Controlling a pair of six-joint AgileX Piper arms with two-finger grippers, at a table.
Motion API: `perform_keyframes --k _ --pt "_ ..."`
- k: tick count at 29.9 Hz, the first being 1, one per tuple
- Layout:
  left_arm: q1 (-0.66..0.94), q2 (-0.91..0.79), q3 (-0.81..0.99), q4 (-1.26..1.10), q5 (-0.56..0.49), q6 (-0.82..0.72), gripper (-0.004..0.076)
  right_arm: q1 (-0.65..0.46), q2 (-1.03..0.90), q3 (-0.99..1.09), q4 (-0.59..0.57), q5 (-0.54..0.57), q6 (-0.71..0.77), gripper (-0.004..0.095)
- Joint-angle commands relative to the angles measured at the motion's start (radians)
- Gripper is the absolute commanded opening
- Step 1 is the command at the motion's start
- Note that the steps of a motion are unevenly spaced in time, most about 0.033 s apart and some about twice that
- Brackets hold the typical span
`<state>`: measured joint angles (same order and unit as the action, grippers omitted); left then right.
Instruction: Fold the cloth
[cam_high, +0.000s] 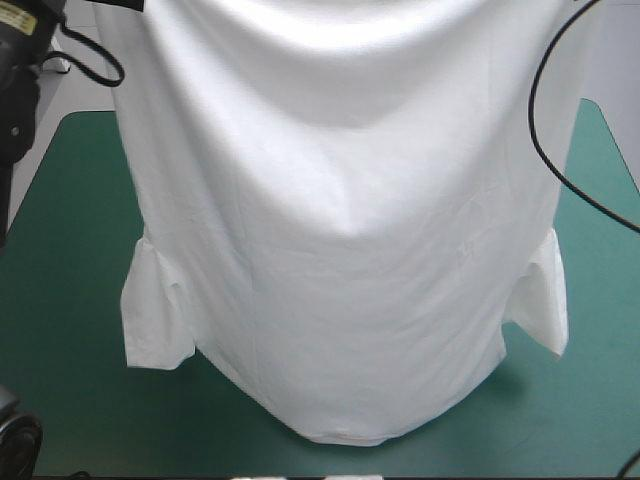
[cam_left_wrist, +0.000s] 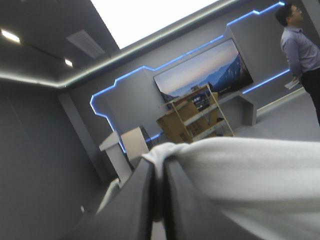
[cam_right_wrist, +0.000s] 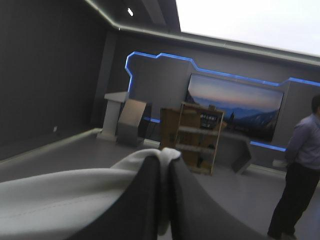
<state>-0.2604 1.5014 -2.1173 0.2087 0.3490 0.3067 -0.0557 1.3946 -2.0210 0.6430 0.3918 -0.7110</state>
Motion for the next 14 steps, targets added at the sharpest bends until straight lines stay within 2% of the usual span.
perform_keyframes --k 1,4,9,14 --pt "0.092 0.062 -0.041 -0.043 -0.122 -0.084 0.002 -0.002 0.103 -0.086 0.063 -0.065 -0.042 -0.0018" --pt "0.182 0.147 -0.139 -0.186 -0.108 -0.056 0.0023 -0.002 0.219 -0.241 0.099 -0.025 -0.062 -0.0018" --pt "0.236 0.268 -0.368 -0.446 -0.086 0.163 0.0022 0.0 0.39 -0.529 0.156 0.025 -0.062 -0.0017" --pt "0.236 0.316 -0.444 -0.5 -0.049 0.205 0.0022 0.01 0.433 -0.631 0.122 0.011 -0.066 -0.0017"
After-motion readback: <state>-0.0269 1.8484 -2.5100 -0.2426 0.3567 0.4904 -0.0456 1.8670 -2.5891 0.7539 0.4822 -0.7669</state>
